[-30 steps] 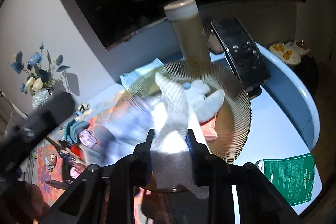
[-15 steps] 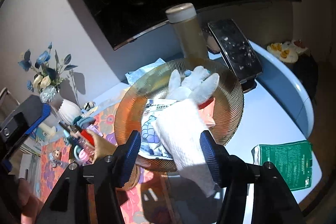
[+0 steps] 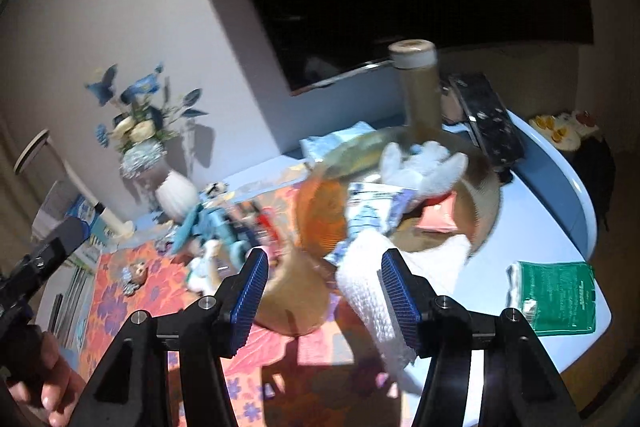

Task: Organize soft objects
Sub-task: 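Move both grippers back over the flowered cloth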

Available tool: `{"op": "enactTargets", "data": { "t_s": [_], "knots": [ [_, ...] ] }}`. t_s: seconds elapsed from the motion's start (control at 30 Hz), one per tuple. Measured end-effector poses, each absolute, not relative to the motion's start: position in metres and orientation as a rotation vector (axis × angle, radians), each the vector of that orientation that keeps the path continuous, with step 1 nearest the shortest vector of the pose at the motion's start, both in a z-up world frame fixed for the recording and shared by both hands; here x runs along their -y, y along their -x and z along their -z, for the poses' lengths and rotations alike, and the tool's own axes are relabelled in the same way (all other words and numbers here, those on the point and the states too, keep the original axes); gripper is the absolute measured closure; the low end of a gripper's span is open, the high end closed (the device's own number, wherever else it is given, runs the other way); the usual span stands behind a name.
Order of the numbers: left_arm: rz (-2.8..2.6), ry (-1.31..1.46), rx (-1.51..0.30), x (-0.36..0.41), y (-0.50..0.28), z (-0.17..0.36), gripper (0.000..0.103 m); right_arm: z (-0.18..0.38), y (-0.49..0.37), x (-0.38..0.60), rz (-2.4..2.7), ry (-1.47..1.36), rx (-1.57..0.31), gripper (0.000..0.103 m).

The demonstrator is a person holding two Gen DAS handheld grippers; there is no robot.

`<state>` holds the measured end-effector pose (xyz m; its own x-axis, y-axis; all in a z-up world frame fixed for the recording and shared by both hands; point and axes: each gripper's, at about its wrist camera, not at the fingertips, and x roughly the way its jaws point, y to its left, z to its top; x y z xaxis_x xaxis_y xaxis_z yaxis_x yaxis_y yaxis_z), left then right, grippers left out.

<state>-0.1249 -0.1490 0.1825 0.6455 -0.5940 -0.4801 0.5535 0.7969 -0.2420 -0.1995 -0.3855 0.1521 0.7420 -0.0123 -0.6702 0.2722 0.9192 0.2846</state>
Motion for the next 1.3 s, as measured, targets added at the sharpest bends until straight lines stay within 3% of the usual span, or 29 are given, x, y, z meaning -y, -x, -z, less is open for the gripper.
{"op": "enactTargets", "data": {
  "t_s": [0.17,0.3,0.33,0.47,0.77,1.03,1.3],
  "knots": [
    [0.582,0.146,-0.589,0.097,0.113,-0.173,0.024,-0.172,0.192,0.372,0.178,-0.308,-0.662,0.042],
    [0.547,0.156,-0.581,0.076,0.109,-0.168,0.024,-0.193,0.203,0.385,0.178,-0.375,-0.55,0.004],
    [0.54,0.158,-0.584,0.072,0.107,-0.167,0.024,-0.198,0.204,0.384,0.188,-0.36,-0.518,0.0],
    [0.533,0.172,-0.6,0.064,0.102,-0.16,0.024,-0.213,0.168,0.395,0.244,-0.231,-0.525,0.0],
    [0.513,0.157,-0.626,0.059,0.092,-0.142,0.024,-0.195,0.122,0.435,0.25,-0.282,-0.655,0.0],
    [0.423,0.166,-0.656,0.024,0.084,-0.127,0.024,-0.155,0.181,0.368,0.119,-0.232,-0.701,0.0],
    [0.171,0.187,-0.616,-0.072,0.085,-0.139,0.024,-0.153,0.175,0.259,-0.135,-0.103,-0.696,0.0]
  ]
}}
